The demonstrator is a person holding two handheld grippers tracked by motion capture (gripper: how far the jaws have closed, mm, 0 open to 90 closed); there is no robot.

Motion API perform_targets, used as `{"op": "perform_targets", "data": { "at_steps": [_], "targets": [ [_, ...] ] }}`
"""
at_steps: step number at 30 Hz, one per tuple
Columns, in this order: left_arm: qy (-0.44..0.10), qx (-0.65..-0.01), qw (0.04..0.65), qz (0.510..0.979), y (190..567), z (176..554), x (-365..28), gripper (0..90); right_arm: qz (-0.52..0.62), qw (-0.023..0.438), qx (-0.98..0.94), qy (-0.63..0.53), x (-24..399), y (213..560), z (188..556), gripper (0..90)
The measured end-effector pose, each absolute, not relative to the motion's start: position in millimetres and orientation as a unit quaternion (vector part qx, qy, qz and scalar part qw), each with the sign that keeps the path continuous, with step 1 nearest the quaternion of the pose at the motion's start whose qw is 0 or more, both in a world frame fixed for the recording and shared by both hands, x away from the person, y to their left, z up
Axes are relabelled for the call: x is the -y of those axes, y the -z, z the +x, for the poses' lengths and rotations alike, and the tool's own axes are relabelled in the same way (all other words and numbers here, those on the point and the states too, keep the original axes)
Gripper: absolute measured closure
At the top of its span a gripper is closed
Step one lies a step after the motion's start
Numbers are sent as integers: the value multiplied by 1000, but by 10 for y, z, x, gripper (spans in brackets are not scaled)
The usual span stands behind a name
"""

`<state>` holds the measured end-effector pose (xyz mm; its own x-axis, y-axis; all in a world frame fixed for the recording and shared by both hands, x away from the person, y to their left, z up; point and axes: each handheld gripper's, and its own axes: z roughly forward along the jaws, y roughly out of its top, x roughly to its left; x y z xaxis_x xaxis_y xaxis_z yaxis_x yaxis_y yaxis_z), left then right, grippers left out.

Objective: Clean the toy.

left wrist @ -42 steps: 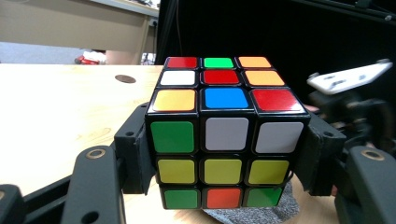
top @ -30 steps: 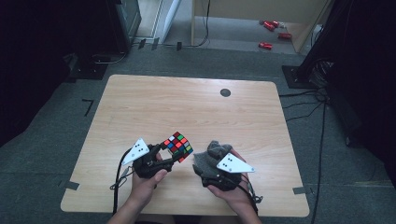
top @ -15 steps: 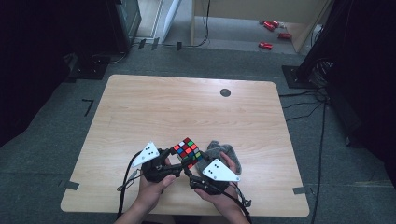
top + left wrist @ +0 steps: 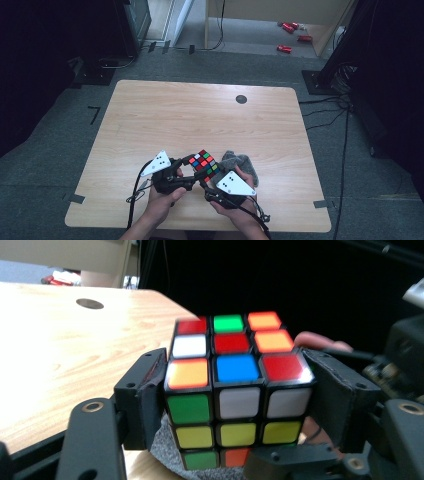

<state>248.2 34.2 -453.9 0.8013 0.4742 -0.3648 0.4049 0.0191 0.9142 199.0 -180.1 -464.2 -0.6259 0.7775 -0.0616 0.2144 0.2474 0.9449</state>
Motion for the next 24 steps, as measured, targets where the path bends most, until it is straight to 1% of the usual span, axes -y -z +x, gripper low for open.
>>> {"op": "perform_targets", "data": {
  "at_steps": [3,5,8,10,11,12,13,15,16,17,18,21,24],
  "targets": [
    [-36,-311,655,688,4494,2498,-416,286,342,274,-746,-503,1825,4660,2012,348],
    [-41,-312,664,678,4462,2519,-478,263,350,265,-749,-497,1880,4677,2056,348],
    [-35,-314,674,668,4446,2585,-613,252,363,254,-746,-498,1971,4662,2103,348],
    [-37,-310,675,668,4452,2596,-635,237,368,250,-743,-500,2009,4649,2121,348],
    [-40,-305,675,671,4459,2601,-650,237,373,245,-740,-504,2050,4634,2135,348],
    [-42,-296,673,677,4468,2605,-661,208,380,237,-735,-509,2124,4594,2152,348],
    [-51,-269,672,688,4480,2587,-666,198,380,234,-733,-512,2157,4571,2154,348],
    [-79,-258,646,714,4481,2571,-630,182,379,226,-729,-523,2211,4528,2149,348],
    [-79,-258,646,714,4481,2571,-630,182,379,226,-729,-523,2211,4528,2149,348],
    [-99,-261,619,734,4493,2564,-577,181,380,227,-728,-523,2242,4492,2146,348],
    [-97,-262,611,741,4504,2566,-561,179,380,227,-728,-523,2253,4480,2146,348],
    [-62,-249,614,747,4548,2591,-561,137,380,223,-728,-526,2280,4453,2145,347],
    [-58,-247,609,752,4565,2602,-557,143,379,220,-731,-523,2289,4434,2149,347]
  ]
}}
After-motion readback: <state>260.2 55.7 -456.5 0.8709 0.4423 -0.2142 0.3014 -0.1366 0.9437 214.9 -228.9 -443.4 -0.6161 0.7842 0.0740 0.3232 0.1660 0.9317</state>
